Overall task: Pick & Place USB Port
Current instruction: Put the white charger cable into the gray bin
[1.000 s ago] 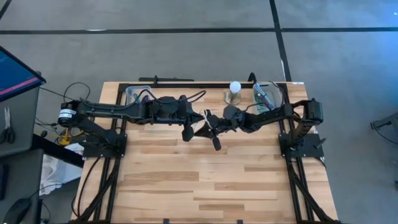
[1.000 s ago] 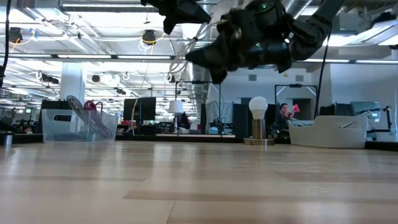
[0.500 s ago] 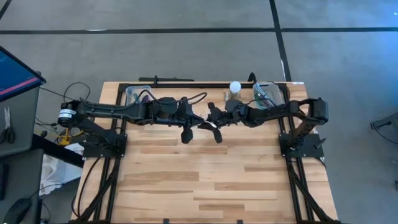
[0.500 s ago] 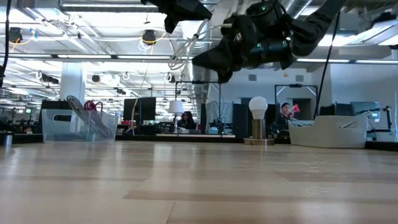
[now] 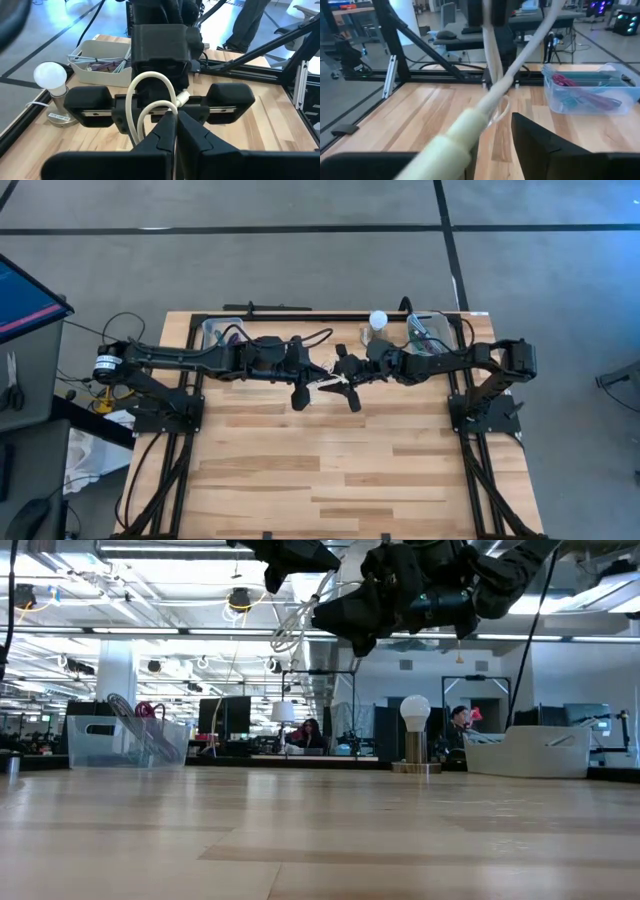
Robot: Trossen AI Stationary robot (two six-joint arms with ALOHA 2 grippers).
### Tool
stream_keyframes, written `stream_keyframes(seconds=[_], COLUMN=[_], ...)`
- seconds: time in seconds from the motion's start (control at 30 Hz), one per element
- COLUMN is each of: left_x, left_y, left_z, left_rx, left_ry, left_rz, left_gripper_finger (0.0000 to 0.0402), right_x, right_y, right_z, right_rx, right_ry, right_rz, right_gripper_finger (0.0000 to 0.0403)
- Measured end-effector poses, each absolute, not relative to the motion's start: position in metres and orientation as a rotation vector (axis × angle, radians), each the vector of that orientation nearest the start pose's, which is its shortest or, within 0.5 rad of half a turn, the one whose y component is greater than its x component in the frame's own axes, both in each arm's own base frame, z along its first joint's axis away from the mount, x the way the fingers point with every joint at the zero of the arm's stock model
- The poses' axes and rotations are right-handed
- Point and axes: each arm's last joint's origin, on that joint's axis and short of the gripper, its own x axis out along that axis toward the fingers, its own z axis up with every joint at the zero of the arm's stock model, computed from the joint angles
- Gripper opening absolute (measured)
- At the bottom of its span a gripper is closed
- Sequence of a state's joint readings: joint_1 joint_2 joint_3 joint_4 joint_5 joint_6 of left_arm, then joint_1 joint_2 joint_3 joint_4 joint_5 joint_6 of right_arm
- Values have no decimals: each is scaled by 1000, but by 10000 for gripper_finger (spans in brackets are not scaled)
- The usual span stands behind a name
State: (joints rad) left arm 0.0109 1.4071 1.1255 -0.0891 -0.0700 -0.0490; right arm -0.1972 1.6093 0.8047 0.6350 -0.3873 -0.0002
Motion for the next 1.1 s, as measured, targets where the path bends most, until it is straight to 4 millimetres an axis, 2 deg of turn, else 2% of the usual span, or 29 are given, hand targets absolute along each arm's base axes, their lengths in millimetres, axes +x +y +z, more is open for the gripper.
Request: stream_keyframes(seconds=[0.33, 0.47, 0.6, 0.67, 1.1], left_x=[319, 319, 319, 319, 319], left_y=[5, 5, 5, 5, 8], left_z=[319, 319, 319, 319, 319], left_rx=[-38, -38, -38, -37, -20], left_ry=[368, 368, 368, 368, 366], left_rz=[89, 89, 89, 89, 179], left_gripper_finger=[8, 8, 8, 8, 16], right_x=[335, 335, 335, 335, 334], right_y=[-50, -50, -50, -50, -55], right_z=[225, 227, 226, 226, 225], right_rx=[9, 3, -20, -21, -42], right_ry=[74, 57, 56, 57, 66], right_rz=[167, 163, 162, 163, 119], right_gripper_finger=[122, 94, 30, 13, 5])
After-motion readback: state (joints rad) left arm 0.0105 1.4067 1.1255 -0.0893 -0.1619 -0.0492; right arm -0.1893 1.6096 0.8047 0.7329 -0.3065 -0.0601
